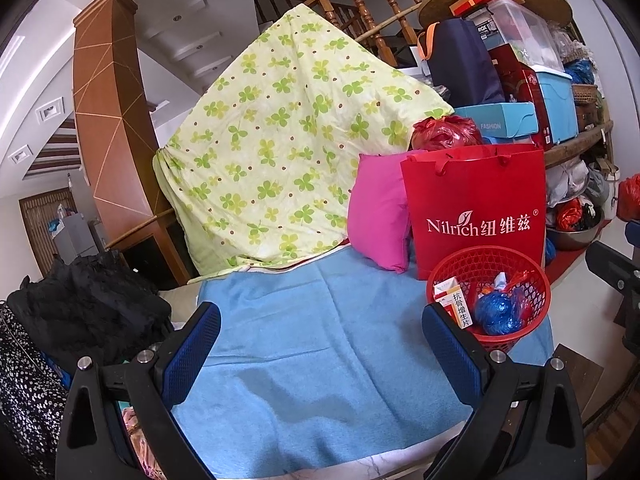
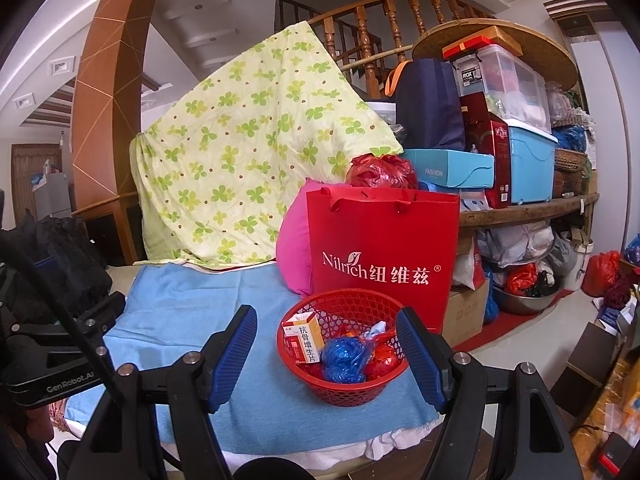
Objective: Collect trash
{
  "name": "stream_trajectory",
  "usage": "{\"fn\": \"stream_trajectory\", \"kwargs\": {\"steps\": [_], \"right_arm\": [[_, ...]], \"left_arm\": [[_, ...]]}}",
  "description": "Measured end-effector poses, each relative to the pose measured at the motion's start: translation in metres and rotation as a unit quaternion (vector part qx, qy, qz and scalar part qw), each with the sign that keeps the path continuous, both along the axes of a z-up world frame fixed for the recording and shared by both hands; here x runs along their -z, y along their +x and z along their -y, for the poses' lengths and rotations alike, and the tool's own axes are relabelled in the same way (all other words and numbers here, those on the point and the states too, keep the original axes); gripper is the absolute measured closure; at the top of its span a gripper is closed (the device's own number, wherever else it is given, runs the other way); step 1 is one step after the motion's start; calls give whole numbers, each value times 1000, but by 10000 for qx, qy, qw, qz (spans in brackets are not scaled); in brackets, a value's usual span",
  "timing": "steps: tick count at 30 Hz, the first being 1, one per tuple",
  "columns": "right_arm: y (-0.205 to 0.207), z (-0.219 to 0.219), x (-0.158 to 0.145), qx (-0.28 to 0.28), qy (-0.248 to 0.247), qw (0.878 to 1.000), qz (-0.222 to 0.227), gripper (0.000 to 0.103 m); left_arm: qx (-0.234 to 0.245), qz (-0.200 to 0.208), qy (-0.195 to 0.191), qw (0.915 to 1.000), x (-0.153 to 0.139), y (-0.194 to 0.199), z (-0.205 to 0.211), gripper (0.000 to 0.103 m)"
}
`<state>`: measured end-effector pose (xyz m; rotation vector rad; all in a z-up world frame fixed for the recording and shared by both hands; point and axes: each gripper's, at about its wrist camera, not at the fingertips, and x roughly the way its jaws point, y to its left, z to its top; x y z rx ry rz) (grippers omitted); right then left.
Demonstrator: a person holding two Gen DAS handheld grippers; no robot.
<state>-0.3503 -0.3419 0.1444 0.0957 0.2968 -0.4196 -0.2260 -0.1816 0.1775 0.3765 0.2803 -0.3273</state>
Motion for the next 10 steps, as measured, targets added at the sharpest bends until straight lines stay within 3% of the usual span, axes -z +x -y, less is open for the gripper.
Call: {"fn": "stream_trajectory", "kwargs": {"steps": [6, 10], "right_arm": [[29, 6, 3, 89, 83, 9997, -217, 28], [50, 7, 7, 37, 168, 9994, -308, 28]], "left_arm": [[45, -67, -9, 10000, 7, 12, 1, 3], [66, -263, -216, 9994, 15, 38, -13, 3]]}}
